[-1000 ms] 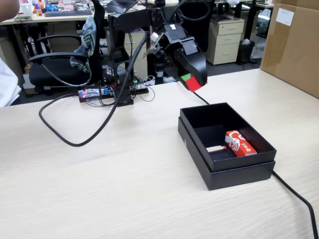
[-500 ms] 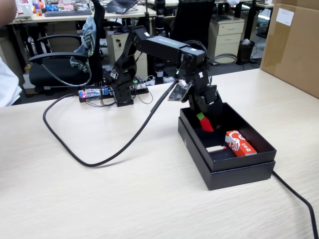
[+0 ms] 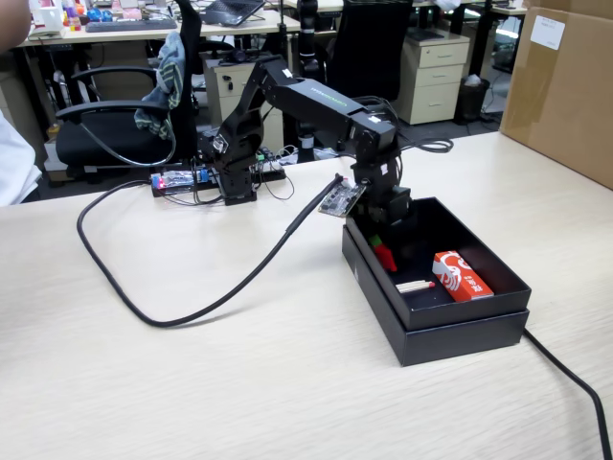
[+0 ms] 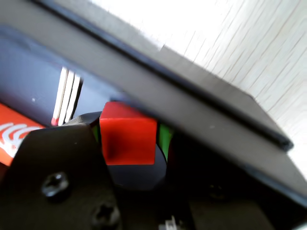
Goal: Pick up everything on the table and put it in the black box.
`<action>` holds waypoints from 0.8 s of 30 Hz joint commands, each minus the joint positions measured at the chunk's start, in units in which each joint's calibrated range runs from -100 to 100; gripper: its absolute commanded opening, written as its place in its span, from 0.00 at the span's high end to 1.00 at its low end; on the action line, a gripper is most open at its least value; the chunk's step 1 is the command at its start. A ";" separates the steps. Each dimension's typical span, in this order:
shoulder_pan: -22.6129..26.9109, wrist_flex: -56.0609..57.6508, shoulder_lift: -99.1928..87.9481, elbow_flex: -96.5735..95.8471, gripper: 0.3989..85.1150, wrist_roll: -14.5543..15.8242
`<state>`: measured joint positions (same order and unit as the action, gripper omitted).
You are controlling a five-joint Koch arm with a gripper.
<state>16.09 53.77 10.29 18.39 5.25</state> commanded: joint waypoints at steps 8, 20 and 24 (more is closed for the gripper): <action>0.05 -0.25 -3.46 1.01 0.53 0.15; 0.00 -0.25 -21.36 9.17 0.48 -0.05; -0.54 -0.25 -31.23 7.99 0.48 -0.05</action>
<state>15.80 53.62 -11.72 23.51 5.49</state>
